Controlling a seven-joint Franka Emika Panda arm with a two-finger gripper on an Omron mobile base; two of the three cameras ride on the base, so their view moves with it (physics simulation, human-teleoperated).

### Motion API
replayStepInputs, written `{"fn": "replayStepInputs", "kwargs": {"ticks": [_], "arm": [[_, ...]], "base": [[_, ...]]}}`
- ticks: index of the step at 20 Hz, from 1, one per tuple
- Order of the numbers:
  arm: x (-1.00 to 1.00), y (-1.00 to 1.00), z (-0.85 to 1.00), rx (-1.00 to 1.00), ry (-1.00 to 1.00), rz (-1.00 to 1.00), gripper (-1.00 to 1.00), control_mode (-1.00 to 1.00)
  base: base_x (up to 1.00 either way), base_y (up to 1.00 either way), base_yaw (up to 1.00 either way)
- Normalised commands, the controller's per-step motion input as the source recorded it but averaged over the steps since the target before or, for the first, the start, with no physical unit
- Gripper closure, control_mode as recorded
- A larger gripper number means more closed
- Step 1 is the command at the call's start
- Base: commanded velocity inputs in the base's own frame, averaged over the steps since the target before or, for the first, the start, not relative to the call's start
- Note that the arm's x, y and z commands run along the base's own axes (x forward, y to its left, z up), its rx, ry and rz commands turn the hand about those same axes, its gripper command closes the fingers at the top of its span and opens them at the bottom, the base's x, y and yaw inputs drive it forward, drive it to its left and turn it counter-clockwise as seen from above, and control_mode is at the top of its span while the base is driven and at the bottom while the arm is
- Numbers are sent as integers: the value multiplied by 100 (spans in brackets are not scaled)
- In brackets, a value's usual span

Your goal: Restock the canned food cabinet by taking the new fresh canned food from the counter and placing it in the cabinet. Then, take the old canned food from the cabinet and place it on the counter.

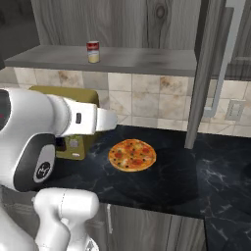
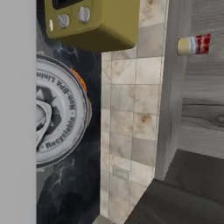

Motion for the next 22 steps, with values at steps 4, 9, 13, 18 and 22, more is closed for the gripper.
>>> {"fn": "replayStepInputs", "kwargs": {"ticks": [4,9,13,18,22], "arm": [[66,-53,100,0,-12,15,100,-100],[100,-11,59,0,6,17,100,-100],[100,0,4,-1,14,3,100,-100],[100,0,-15,0,14,0,100,-100],[100,0,-22,0,10,0,100,-100]], "base": [[0,0,0],[0,0,0],[0,0,0],[0,0,0],[0,0,0]]}}
